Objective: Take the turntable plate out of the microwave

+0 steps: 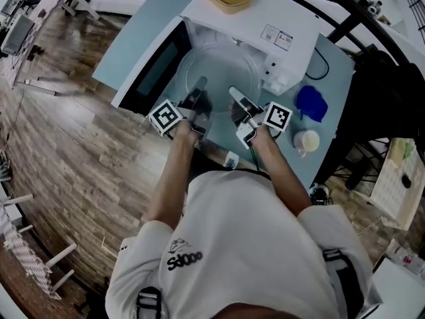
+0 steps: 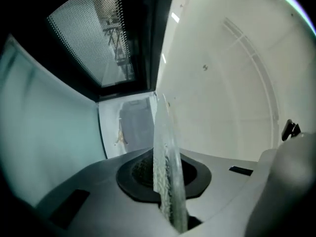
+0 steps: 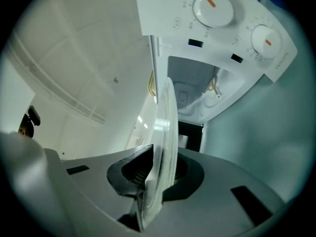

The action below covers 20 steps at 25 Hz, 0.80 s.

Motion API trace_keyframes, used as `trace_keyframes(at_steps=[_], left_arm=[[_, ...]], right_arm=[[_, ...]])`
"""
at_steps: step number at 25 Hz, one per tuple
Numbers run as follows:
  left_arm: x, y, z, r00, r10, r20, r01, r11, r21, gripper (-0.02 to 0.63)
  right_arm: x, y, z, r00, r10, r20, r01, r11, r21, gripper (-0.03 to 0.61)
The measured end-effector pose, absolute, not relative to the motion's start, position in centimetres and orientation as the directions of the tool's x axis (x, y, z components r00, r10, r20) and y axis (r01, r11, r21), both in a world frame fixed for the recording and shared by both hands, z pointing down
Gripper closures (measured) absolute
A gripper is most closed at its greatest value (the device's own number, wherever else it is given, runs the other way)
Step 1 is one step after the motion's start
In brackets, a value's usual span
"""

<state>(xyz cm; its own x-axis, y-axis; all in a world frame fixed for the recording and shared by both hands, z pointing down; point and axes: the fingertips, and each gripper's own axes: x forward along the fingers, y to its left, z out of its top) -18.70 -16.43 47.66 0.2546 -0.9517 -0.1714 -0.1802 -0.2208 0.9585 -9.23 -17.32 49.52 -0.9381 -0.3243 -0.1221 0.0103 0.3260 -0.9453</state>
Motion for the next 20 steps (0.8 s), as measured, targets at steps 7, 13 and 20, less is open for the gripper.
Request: trace_keyframes(at_steps=[7, 13, 20], left_arm=[[-19.1, -14.5, 41.2, 0.214, -0.942, -0.257, -0.228, -0.304, 0.925, 0.575], [-19.5, -13.0, 36.8, 0.185, -0.928, -0.323, -0.266, -0.363, 0.893, 0.575], [-19.2, -12.2, 34.3, 0.185, -0.917, -0.354, -0.299, -0.395, 0.869, 0.575]], right_arm=[[-10.0, -16.5, 43.6, -0.937, -0.273, -0.218, 0.098, 0.396, -0.913, 0.551], [-10.6, -15.7, 38.9, -0.932, -0.227, -0.284, 0.162, 0.441, -0.883, 0.551], [-10.2, -15.1, 36.5, -0.927, -0.203, -0.316, 0.186, 0.484, -0.855, 0.552]])
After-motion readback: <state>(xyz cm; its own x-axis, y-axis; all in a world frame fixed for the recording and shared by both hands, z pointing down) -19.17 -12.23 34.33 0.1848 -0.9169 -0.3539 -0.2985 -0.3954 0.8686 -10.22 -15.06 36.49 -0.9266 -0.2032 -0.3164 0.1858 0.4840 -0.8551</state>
